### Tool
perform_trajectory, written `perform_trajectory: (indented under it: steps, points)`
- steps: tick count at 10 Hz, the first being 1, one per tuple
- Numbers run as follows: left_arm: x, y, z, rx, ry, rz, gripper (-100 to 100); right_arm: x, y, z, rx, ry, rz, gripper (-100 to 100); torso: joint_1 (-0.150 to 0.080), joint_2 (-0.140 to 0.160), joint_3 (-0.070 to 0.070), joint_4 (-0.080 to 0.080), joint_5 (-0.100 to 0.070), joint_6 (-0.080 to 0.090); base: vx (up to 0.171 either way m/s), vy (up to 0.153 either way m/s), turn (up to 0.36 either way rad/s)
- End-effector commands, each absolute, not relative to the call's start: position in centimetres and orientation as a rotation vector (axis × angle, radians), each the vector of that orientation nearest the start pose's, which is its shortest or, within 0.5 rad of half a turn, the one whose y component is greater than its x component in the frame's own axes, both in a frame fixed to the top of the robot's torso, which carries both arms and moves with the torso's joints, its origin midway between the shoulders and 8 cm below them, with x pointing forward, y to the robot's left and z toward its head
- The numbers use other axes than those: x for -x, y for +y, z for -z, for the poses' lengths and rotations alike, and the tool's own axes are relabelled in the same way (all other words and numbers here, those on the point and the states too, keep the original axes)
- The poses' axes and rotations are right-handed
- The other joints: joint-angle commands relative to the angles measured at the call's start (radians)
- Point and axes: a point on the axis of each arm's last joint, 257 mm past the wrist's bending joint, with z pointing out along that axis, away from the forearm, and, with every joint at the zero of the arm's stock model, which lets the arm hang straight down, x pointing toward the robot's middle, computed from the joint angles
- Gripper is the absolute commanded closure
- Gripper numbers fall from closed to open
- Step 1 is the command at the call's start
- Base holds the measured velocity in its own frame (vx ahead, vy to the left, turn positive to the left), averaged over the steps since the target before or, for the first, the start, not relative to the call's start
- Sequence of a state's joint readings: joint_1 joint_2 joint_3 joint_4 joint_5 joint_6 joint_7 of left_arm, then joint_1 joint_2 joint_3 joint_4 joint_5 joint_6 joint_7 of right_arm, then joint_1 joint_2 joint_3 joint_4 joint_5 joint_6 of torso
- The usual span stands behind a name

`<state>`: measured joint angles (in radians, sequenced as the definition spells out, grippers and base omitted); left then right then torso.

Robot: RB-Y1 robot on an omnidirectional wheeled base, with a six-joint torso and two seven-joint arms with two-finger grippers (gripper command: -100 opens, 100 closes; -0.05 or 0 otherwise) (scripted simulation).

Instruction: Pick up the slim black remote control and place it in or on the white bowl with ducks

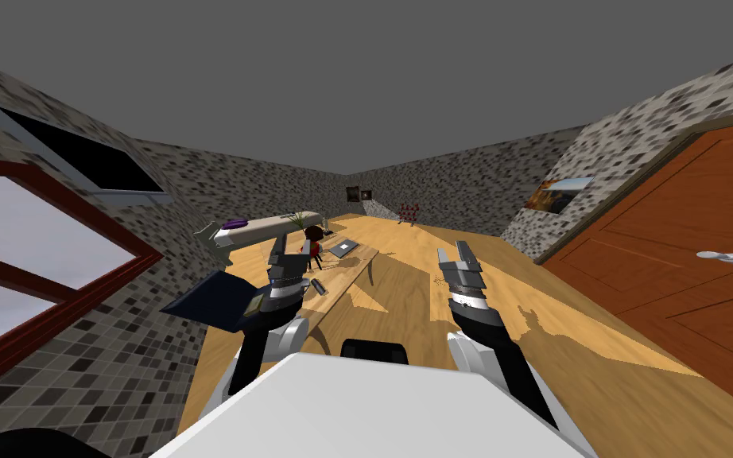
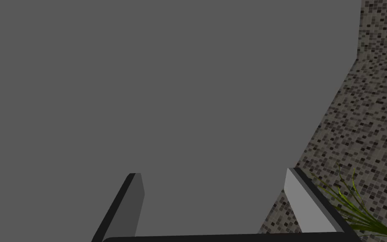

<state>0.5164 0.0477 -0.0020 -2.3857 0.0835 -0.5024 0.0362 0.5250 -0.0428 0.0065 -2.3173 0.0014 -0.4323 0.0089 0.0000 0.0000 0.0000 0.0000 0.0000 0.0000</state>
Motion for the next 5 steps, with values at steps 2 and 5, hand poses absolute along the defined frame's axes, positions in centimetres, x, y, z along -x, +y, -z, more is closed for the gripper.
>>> perform_trajectory:
  steps: [2,5]
  points:
    - [-33.1,27.6,-4.9,0.641,0.604,1.410,-100,-34.7,-27.6,-2.0,-0.667,0.686,-1.280,0,0.000,0.000,0.000,0.000,0.000,0.000,0.002,-0.005,-0.051]
    - [-35.5,27.7,-0.8,0.727,0.744,1.392,-100,-34.7,-27.6,-2.0,-0.667,0.686,-1.280,0,0.000,-0.001,0.000,0.000,0.000,0.000,0.007,-0.010,-0.080]
